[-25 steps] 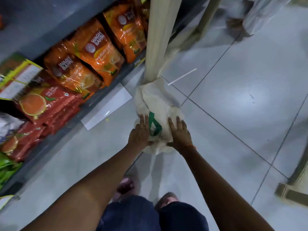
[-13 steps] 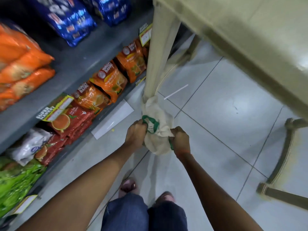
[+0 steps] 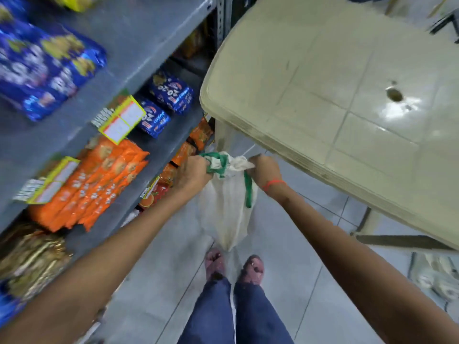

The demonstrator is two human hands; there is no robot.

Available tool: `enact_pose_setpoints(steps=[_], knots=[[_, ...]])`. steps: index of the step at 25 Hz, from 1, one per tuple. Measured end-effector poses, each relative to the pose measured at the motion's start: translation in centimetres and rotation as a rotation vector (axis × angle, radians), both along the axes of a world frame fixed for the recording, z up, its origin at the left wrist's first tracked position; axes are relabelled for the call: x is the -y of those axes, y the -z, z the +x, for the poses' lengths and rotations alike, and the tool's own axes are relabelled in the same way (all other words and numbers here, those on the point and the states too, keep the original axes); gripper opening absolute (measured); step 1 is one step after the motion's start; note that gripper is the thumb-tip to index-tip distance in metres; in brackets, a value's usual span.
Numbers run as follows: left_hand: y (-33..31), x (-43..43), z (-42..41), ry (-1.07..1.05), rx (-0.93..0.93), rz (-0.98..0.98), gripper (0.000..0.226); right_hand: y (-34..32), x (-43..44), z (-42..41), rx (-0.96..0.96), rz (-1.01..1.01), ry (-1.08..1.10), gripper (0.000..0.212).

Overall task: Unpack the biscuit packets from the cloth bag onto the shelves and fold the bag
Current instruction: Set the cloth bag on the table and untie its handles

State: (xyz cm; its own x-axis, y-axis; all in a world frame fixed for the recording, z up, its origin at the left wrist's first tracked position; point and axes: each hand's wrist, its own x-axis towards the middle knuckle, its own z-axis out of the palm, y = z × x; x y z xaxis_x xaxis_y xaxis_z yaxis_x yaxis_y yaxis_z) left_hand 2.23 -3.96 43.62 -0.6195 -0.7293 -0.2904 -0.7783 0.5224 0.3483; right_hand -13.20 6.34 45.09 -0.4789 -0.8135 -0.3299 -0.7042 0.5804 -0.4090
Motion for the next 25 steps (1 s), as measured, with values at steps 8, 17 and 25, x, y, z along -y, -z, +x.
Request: enact_pose_setpoints(steps=[8, 17, 25], knots=[[-25.5, 3.0, -1.2, 0.104, -0.238, -0.211, 0.027, -26.4, 1.9, -4.6, 0.343, -0.119, 0.015, 0.017], [-37.7, 7.3, -12.2, 0.028, -0.464, -0.38, 0.028, -36.2, 6.6, -14.9, 0.379, -0.604, 0.076, 0.031], [-34.7, 12.1, -20.2, -0.107, -0.495, -0.381, 0.025, -34.4, 12.1, -22.6, 0.061, -0.532, 0.057, 0.027]])
